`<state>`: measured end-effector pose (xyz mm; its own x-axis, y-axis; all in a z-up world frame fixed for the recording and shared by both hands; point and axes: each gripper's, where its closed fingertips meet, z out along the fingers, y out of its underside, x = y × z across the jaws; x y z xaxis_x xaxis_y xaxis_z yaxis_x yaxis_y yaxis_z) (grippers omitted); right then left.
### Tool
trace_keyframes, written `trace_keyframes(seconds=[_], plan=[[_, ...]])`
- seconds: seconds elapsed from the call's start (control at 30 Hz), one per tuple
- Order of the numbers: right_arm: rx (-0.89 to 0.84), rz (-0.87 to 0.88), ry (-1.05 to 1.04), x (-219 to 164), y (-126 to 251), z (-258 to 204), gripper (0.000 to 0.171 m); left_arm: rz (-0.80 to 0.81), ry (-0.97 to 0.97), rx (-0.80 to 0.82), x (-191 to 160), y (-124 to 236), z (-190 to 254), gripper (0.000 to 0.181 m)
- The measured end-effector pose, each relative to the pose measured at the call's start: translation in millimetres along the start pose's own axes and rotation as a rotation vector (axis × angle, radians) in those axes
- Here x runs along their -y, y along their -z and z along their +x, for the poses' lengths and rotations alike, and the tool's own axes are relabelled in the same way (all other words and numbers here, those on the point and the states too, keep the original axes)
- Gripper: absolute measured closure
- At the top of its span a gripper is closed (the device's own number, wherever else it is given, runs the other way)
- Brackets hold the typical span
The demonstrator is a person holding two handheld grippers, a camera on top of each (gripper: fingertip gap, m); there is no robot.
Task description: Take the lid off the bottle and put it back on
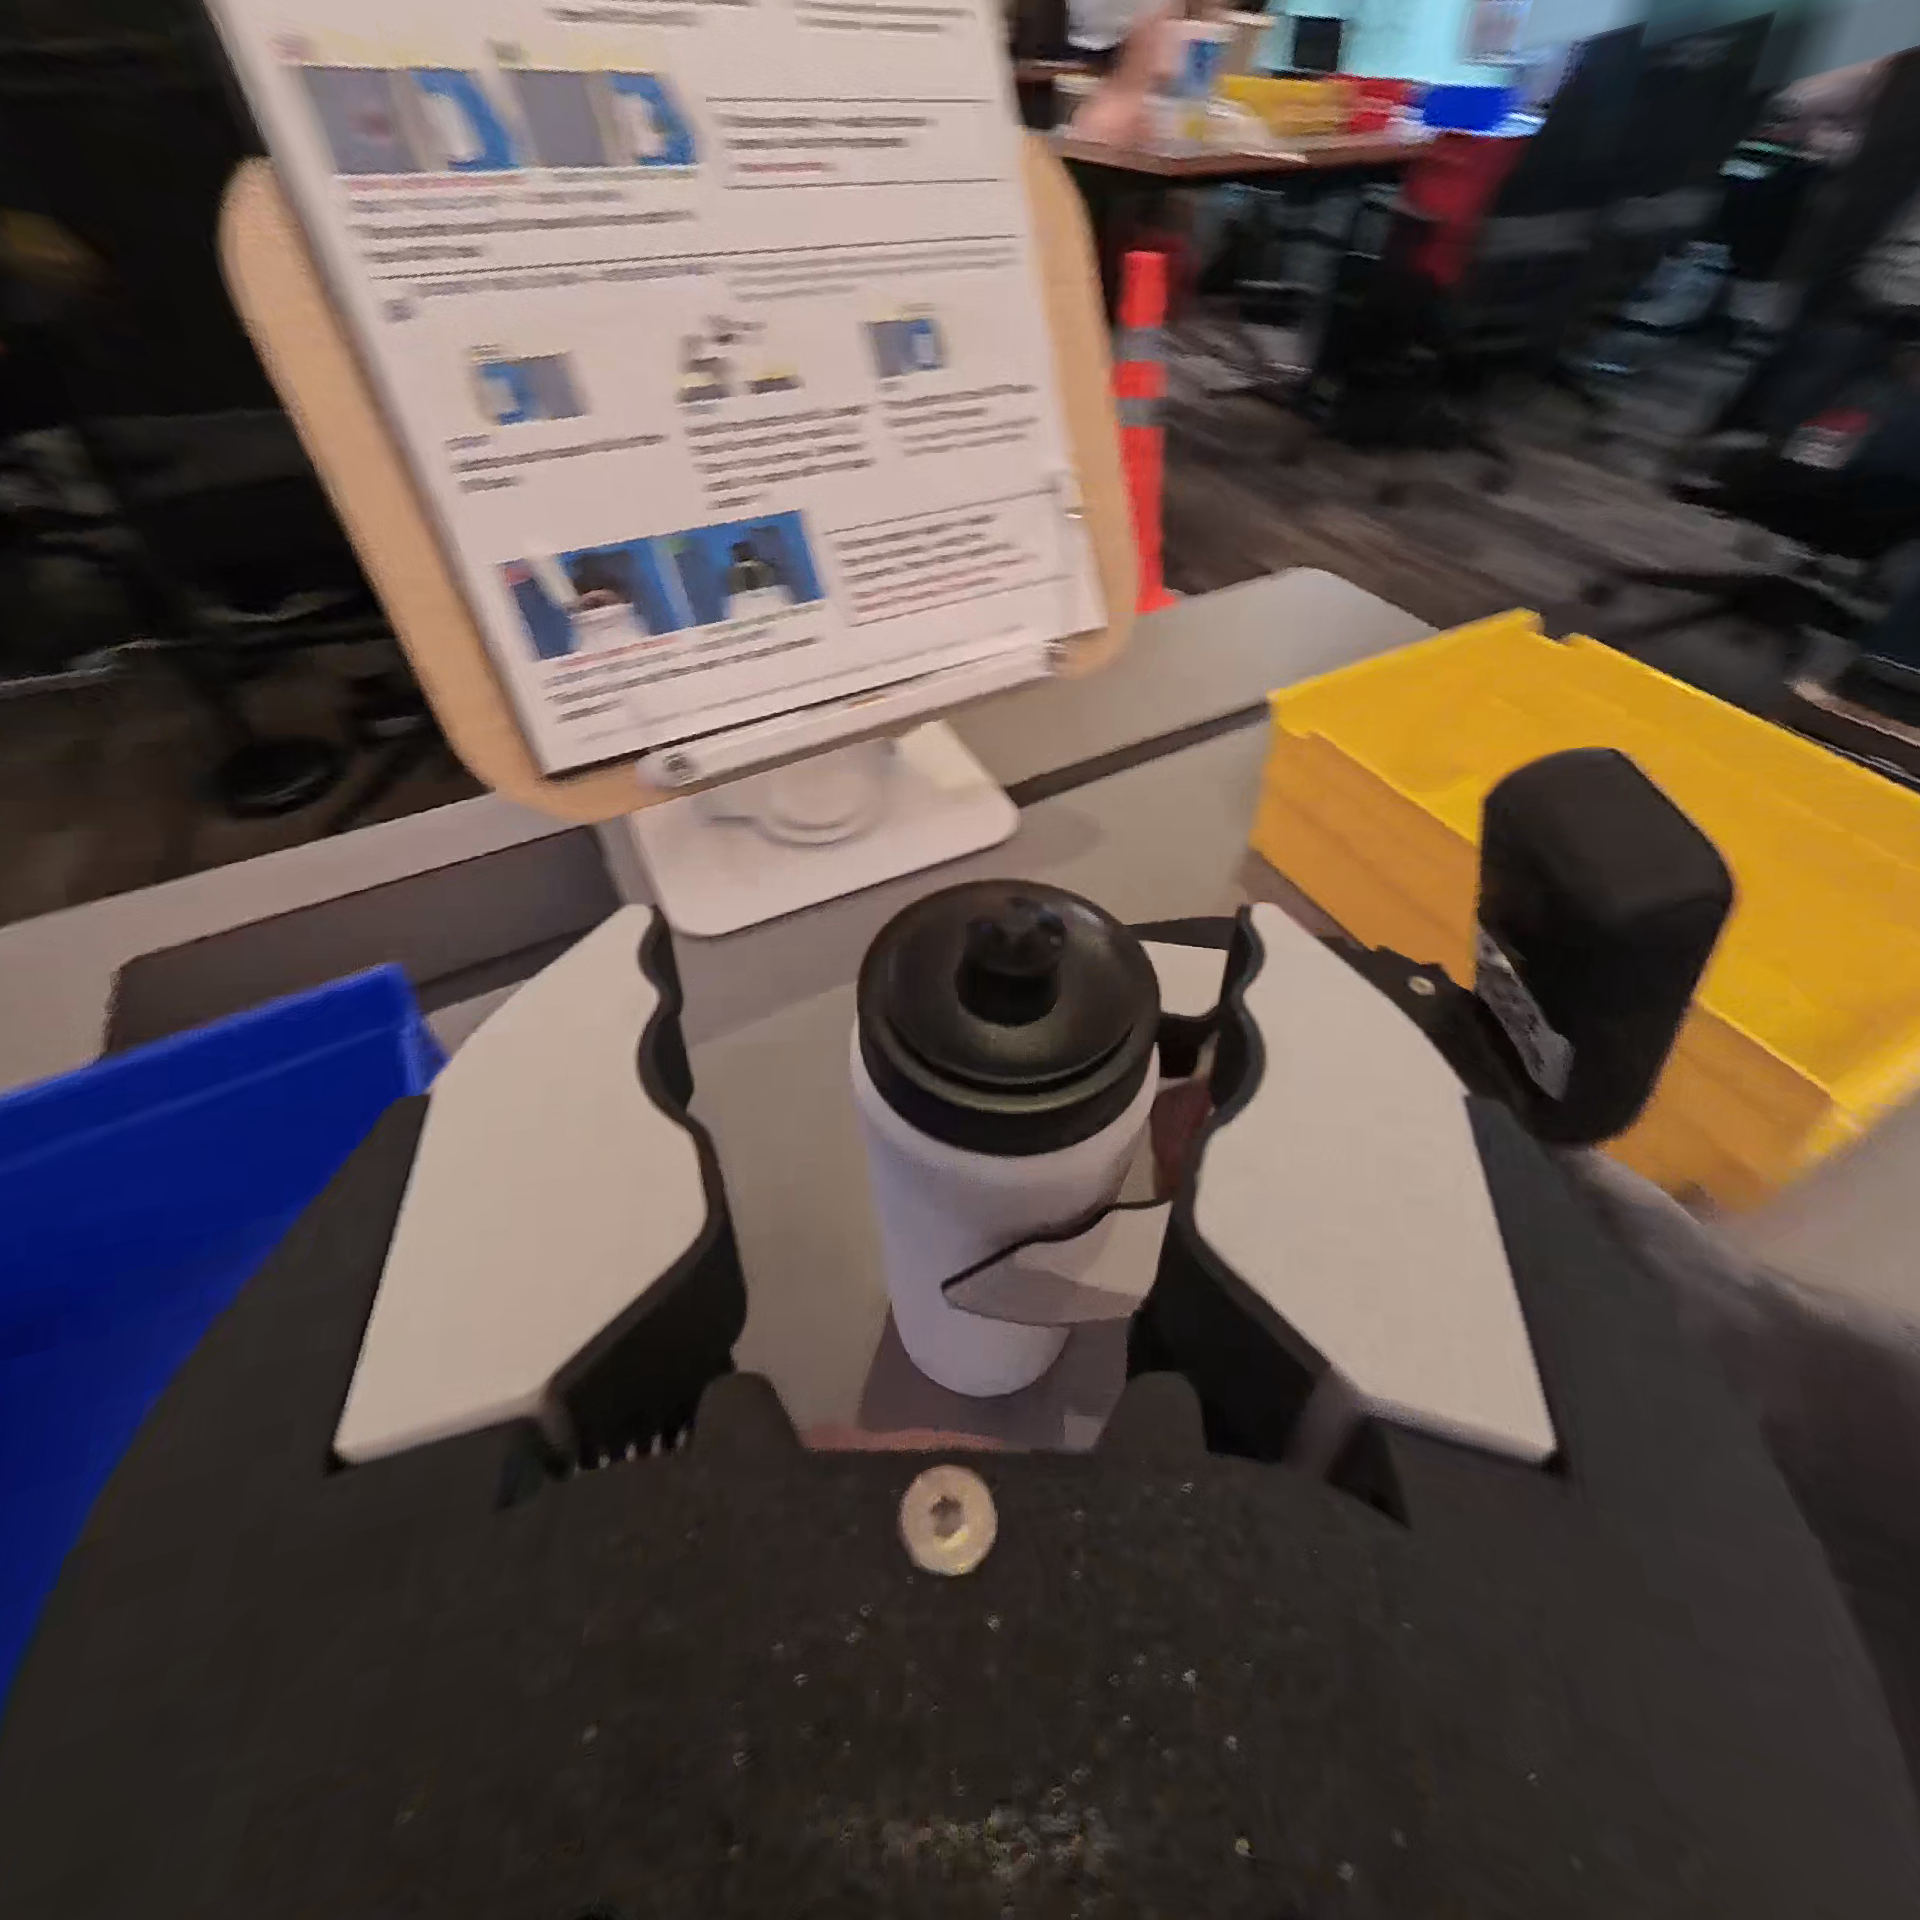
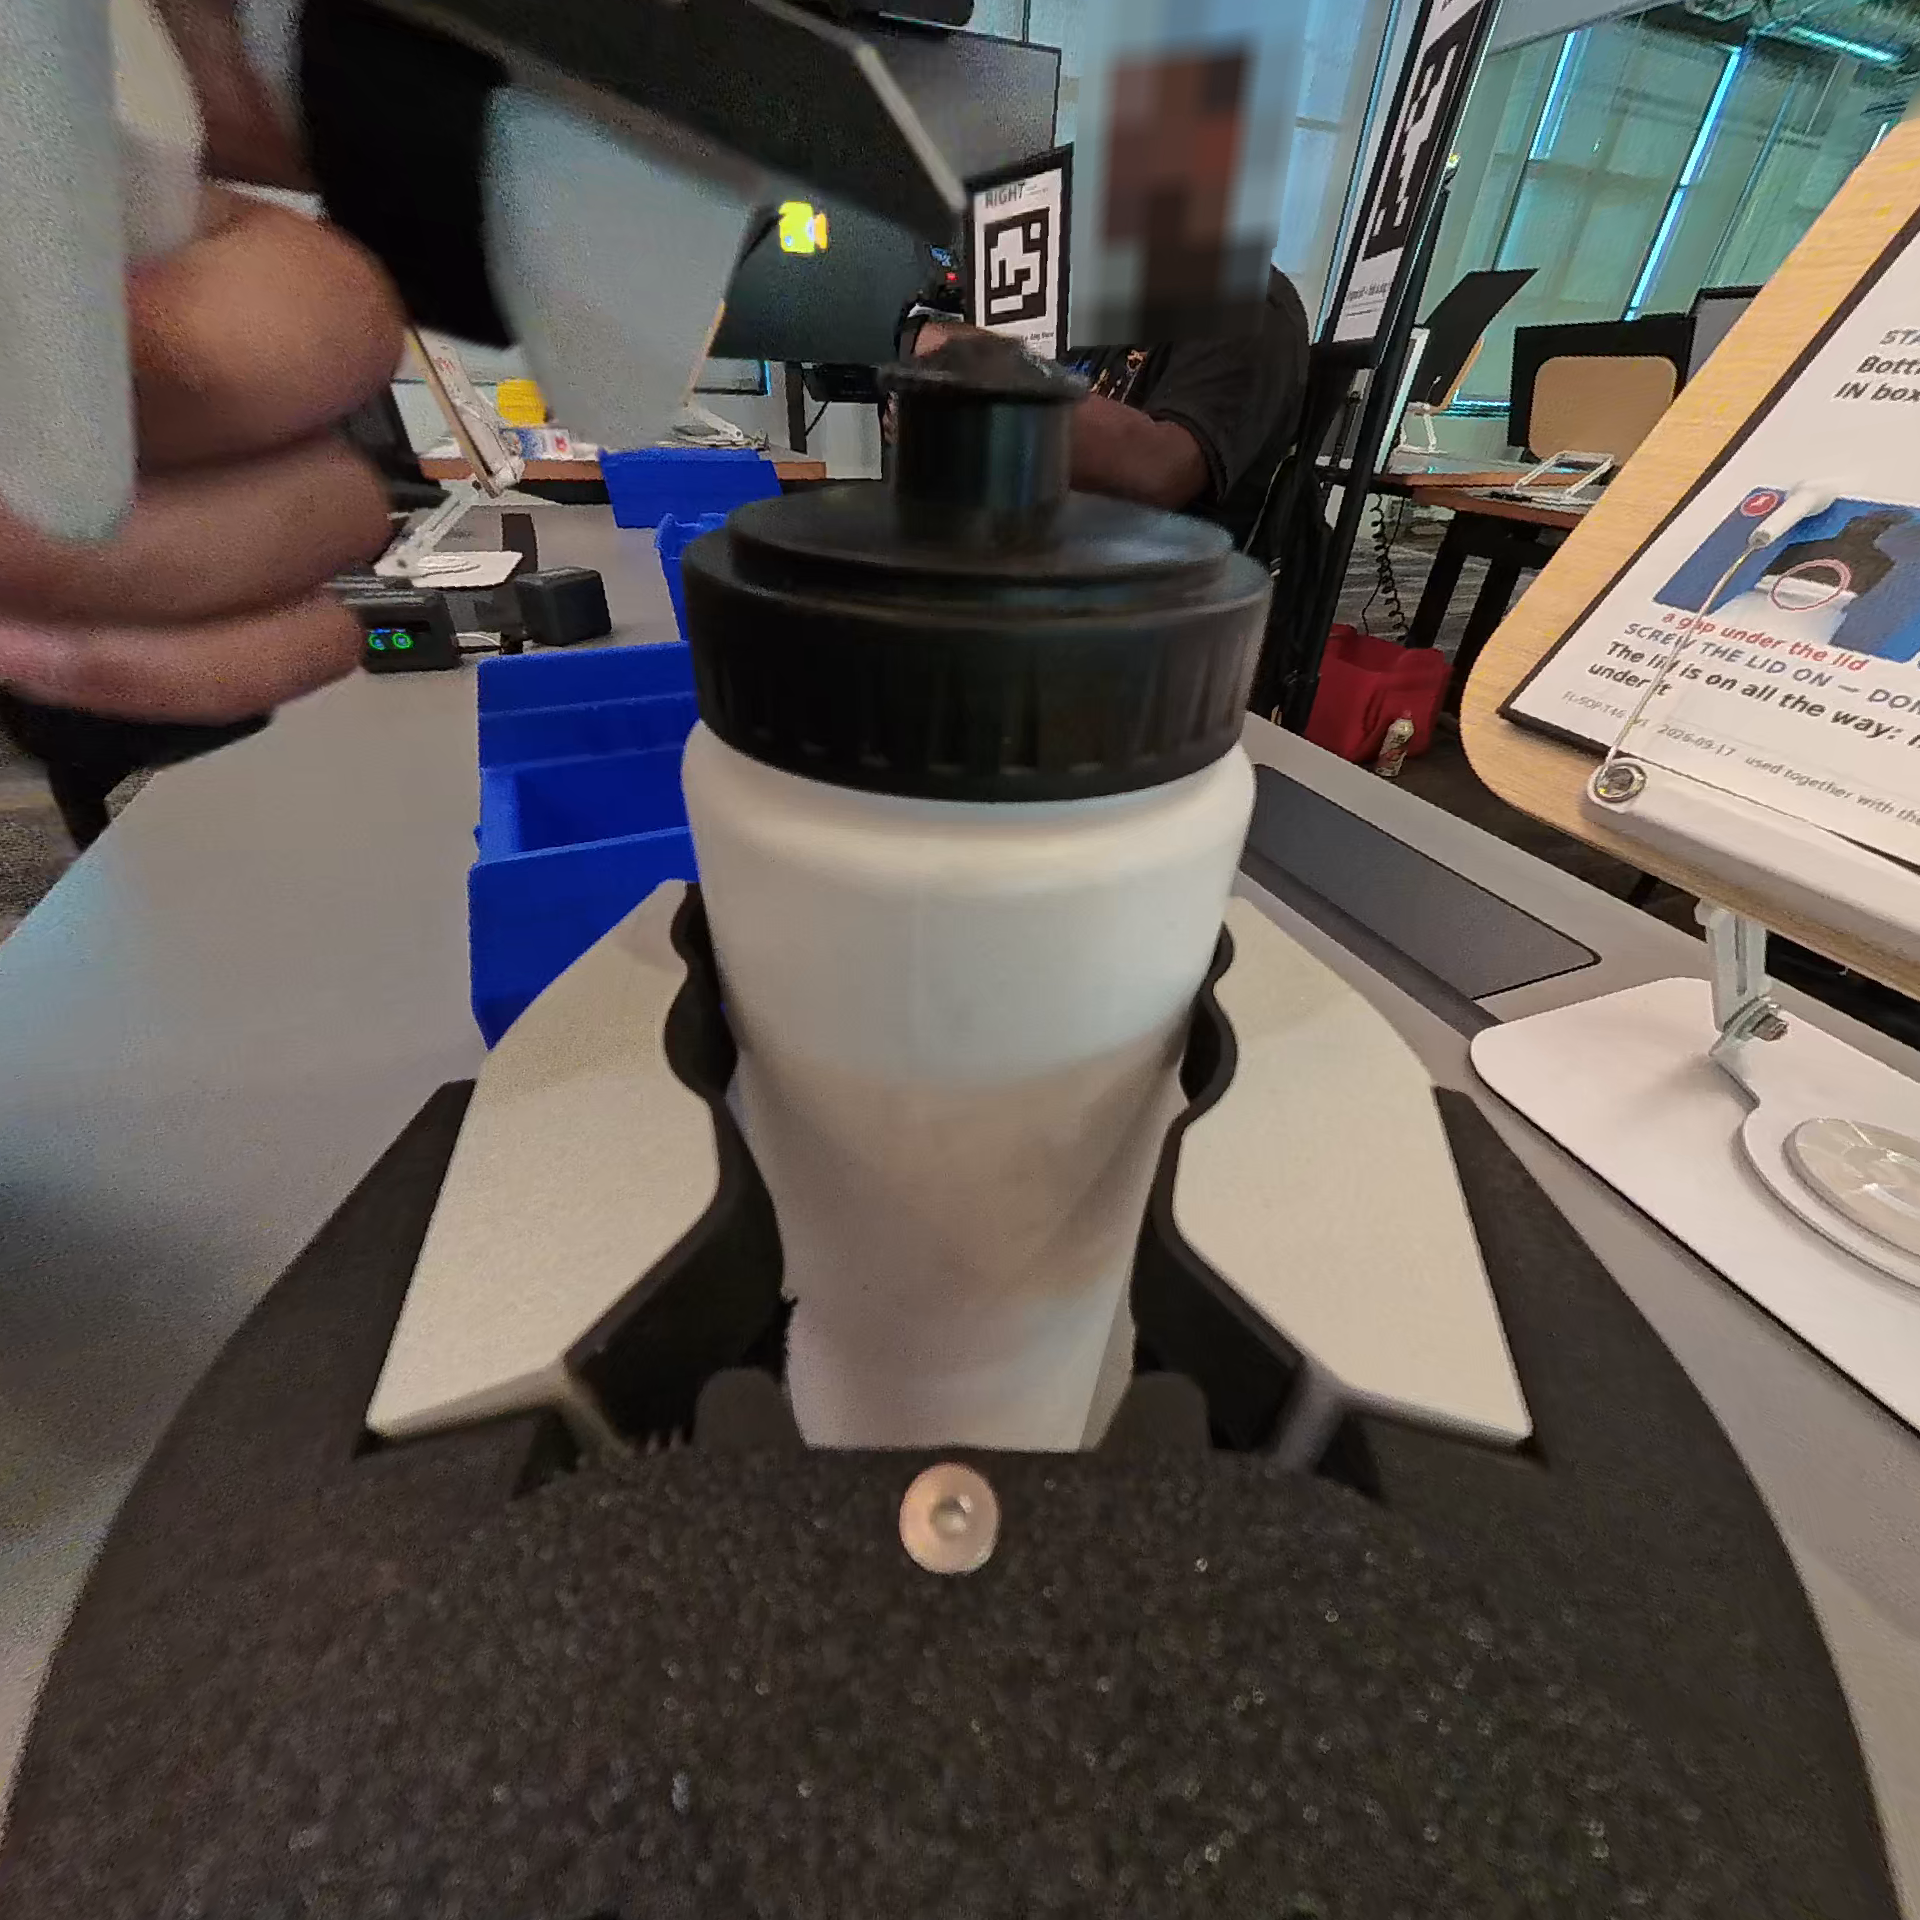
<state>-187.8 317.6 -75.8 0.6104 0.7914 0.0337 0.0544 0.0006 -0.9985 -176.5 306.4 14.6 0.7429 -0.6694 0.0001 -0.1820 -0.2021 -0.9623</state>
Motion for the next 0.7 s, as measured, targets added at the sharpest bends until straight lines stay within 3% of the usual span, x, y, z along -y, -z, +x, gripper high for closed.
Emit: trace_keyframes(seconds=[0.07, 0.13, 0.23, 0.43, 0.47, 0.7], plan=[[-0.002, 0.001, 0.001, 0, -1, 1, 0.085, 0.023, 0.085, 0.098, -7, -1, 2, 0.087], [-0.002, 0.003, 0.003, 0, -1, 1, 0.085, -0.011, 0.138, 0.092, -14, -12, 17, 0.090], [-0.003, -0.003, 0.006, 0, -2, 1, 0.085, -0.084, 0.156, 0.273, -24, -18, 3, 0.086], [-0.011, -0.016, 0.012, 0, -2, 0, 0.085, -0.085, 0.255, 0.260, -38, -29, 3, 0.093], [-0.012, -0.019, 0.016, 0, -2, -1, 0.085, -0.079, 0.238, 0.231, -38, -30, 6, 0.104], [0.010, -0.035, 0.026, -1, -1, -3, 0.085, -0.125, 0.146, 0.010, -40, -27, 10, 0.106]])
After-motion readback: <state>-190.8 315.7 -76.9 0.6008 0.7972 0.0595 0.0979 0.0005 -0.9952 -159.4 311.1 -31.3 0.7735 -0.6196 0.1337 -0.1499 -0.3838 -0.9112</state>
